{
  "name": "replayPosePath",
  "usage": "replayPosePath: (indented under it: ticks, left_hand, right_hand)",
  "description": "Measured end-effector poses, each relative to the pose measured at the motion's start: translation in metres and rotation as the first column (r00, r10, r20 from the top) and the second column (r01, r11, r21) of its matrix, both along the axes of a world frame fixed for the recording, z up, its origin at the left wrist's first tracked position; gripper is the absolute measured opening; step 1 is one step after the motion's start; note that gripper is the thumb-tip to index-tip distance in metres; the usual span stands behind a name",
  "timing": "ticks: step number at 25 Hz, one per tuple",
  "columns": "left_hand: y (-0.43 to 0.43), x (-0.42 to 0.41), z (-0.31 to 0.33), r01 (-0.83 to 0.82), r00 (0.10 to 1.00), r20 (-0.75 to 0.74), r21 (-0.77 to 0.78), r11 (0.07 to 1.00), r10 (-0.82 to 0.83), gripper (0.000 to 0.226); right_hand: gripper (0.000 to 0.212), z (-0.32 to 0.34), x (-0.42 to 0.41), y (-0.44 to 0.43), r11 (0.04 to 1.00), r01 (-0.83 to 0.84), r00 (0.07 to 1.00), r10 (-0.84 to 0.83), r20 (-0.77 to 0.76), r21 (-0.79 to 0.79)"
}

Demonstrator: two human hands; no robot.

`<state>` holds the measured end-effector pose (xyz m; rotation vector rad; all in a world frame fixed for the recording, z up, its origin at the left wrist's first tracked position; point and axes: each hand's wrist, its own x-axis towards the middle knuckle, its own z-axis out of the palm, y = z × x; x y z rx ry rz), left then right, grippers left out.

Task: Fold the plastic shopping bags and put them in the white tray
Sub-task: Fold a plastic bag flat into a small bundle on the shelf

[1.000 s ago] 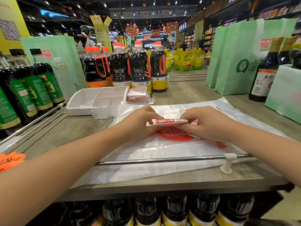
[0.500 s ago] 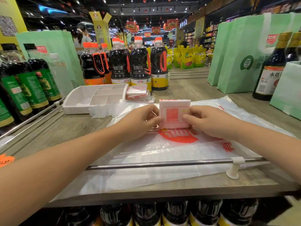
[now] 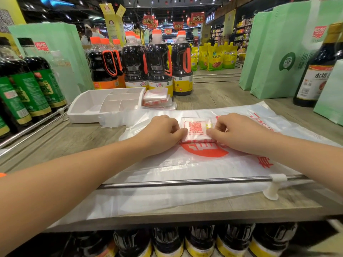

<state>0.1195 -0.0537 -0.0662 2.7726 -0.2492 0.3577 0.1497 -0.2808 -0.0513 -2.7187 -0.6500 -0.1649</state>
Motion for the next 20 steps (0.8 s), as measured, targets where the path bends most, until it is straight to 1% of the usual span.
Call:
replayPosePath:
  ticks: [1,3,4,6,8,10,12,14,15,17,18,19,20]
  left_hand:
    - [0.0,-0.001,-0.001,0.006,1.0,0.016,-0.001,1.0,-0.006,0.031]
    - [-0.002,-0.003,-0.002,0.028,0.998,0.052,-0.028,0.999,-0.026,0.022]
    - [-0.002,-0.005,-0.002,0.045,0.997,0.065,-0.042,0.998,-0.042,0.021]
    - [-0.003,-0.009,-0.001,0.079,0.994,0.078,-0.017,0.997,-0.078,0.032]
    - [-0.006,-0.013,0.002,0.118,0.989,0.078,0.078,0.99,-0.124,0.044]
    - [-0.013,-0.017,0.008,0.165,0.984,0.028,0.196,0.966,-0.174,0.043]
    - [-0.02,-0.015,0.017,0.173,0.984,-0.09,0.282,0.944,-0.154,0.042]
    - [-0.026,-0.008,0.021,0.14,0.98,-0.177,0.277,0.951,-0.093,0.039]
    - [-0.028,-0.004,0.018,0.125,0.981,-0.177,0.257,0.958,-0.081,0.038]
    - [-0.029,0.0,0.007,0.085,0.99,-0.127,0.235,0.968,-0.056,0.038]
    - [-0.029,0.001,0.003,0.082,0.991,-0.127,0.243,0.967,-0.052,0.04]
    - [-0.029,0.0,-0.001,0.097,0.987,-0.152,0.258,0.961,-0.059,0.043]
    - [-0.029,-0.002,-0.002,0.122,0.978,-0.195,0.27,0.955,-0.069,0.048]
  right_hand:
    - [0.034,-0.001,-0.001,0.0,1.0,0.007,1.0,-0.007,0.021,-0.006]
    - [0.044,-0.002,-0.004,0.001,0.999,-0.01,0.999,0.012,0.051,-0.052]
    - [0.048,-0.003,-0.004,0.001,0.997,-0.042,0.997,0.046,0.065,-0.072]
    - [0.047,-0.005,-0.005,0.003,0.986,-0.129,0.984,0.14,0.113,-0.104]
    - [0.041,-0.007,-0.006,0.005,0.969,-0.188,0.969,0.21,0.132,-0.163]
    - [0.042,-0.003,-0.008,0.007,0.958,-0.197,0.974,0.216,0.071,-0.208]
    - [0.044,0.002,-0.01,0.009,0.946,-0.187,0.981,0.195,0.004,-0.264]
    - [0.035,0.004,-0.004,0.012,0.934,-0.164,0.986,0.164,-0.025,-0.316]
    - [0.028,0.002,-0.001,0.014,0.935,-0.147,0.989,0.149,-0.019,-0.324]
    - [0.024,-0.004,0.006,0.018,0.937,-0.117,0.991,0.132,0.025,-0.329]
    - [0.027,-0.007,0.009,0.019,0.932,-0.118,0.99,0.137,0.03,-0.342]
    - [0.034,-0.009,0.009,0.018,0.926,-0.13,0.989,0.145,0.017,-0.355]
    - [0.046,-0.01,0.009,0.017,0.921,-0.147,0.989,0.146,-0.029,-0.36]
